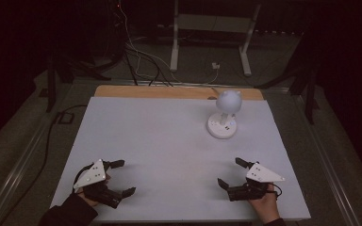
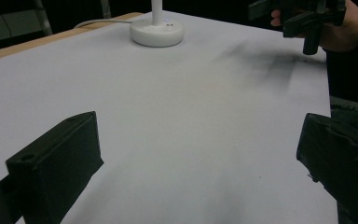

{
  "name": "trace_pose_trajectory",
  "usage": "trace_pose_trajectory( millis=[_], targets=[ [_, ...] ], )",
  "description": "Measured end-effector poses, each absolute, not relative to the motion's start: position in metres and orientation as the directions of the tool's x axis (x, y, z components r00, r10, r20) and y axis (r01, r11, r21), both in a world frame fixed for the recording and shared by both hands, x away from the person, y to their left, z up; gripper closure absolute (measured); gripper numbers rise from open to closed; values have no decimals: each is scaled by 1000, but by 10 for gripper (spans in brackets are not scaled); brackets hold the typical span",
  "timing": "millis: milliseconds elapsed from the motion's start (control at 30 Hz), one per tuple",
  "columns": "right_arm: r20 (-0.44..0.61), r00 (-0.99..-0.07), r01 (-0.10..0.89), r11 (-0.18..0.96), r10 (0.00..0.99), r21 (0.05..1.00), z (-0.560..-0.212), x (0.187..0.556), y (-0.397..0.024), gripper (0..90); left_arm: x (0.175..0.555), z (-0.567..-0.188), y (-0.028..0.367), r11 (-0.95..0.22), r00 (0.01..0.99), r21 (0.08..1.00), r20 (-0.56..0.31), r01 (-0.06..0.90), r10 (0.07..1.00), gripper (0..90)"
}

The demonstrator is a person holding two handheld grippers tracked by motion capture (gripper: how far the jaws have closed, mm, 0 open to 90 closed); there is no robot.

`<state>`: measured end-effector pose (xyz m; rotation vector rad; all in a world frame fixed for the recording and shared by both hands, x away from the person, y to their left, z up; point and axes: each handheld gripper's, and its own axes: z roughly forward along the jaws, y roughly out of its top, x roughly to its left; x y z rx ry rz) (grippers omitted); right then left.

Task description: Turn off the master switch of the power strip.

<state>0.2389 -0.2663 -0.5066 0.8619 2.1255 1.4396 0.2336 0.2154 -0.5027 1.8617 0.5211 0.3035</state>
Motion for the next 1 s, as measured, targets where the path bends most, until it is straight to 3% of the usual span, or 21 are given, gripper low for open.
trace_pose_trajectory(
  millis=[1000],
  targets=[
    [43, -739, 327, 302, 673, 895, -496, 236, -255, 0, 232, -501, 217, -280, 871, 939, -37, 198, 489, 3]
  ],
)
